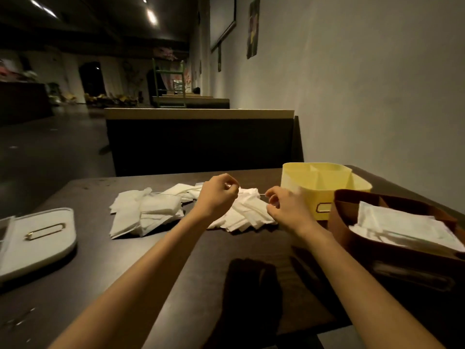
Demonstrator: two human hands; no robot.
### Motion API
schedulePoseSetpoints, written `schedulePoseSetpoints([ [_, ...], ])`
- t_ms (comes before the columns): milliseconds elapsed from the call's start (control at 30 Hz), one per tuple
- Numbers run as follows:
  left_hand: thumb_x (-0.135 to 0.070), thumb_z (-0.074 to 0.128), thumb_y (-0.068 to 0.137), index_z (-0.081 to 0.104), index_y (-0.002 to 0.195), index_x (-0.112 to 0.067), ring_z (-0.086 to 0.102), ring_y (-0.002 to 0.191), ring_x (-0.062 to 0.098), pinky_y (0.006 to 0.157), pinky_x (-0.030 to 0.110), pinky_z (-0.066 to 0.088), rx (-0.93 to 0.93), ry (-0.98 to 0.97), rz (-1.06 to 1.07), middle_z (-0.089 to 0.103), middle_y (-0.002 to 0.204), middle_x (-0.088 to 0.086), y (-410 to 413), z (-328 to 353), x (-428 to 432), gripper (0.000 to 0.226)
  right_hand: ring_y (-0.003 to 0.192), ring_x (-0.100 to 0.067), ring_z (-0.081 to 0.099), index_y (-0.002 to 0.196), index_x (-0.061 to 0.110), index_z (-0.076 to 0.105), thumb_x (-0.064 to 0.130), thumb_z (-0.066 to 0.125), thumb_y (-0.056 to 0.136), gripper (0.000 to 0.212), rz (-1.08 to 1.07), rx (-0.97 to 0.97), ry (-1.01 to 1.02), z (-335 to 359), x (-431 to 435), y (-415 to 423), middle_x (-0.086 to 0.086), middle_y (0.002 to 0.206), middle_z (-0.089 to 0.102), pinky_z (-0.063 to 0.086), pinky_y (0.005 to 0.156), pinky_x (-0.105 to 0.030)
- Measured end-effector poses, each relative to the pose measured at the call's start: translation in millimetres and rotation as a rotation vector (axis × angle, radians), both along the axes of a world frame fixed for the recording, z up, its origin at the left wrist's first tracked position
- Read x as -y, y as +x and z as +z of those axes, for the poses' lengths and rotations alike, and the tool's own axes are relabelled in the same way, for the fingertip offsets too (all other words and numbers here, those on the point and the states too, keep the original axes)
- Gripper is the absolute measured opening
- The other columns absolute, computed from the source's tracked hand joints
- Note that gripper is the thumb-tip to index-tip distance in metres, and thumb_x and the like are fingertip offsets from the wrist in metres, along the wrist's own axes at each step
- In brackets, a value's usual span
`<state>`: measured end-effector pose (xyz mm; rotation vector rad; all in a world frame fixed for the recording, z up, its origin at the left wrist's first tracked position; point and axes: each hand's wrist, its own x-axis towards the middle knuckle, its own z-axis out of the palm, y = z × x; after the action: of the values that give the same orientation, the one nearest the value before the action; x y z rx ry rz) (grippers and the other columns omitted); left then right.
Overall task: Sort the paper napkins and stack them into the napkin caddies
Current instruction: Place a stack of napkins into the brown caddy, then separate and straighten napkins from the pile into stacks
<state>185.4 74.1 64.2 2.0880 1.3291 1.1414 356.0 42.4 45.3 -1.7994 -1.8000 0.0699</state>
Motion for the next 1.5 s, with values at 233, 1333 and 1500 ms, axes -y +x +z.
schedulePoseSetpoints([
  [233,-0.014,0.046,0.095,0.061,0.108,-0.006,0.061,0.082,0.018,0.08,0.034,0.052,0.091,-0.091,0.087,0.065,0.086,0.006,-35.5,-35.3,-22.0,0.021,0.119,-0.027,0.048,0.132,0.01,0.046,0.04,0.069,0.077,0.067,-0.069,0.133,-0.26,-34.8,-52.3,-4.1,-0.011,0.131,0.051,0.042,0.098,-0.036],
  [1333,-0.043,0.049,0.086,0.059,0.114,-0.019,0.067,0.1,0.021,0.096,0.038,0.05,0.978,-0.836,-0.597,0.072,0.104,0.005,-48.7,-41.4,-4.1,0.039,0.099,-0.034,0.067,0.118,0.009,0.055,0.007,0.053,0.089,0.029,0.483,-1.428,-0.31,-3.9,-41.2,-66.0,-0.02,0.111,0.066,0.058,0.079,-0.044],
  [1500,-0.024,0.056,0.089,0.062,0.113,-0.019,0.064,0.081,0.019,0.065,0.032,0.056,0.945,-0.766,-0.447,0.067,0.098,0.009,-52.2,-46.4,-9.2,0.025,0.084,-0.024,0.071,0.118,0.017,0.054,0.009,0.056,0.09,0.03,0.401,-1.203,-0.206,-9.9,-38.0,-79.1,-0.01,0.104,0.068,0.06,0.064,-0.039],
])
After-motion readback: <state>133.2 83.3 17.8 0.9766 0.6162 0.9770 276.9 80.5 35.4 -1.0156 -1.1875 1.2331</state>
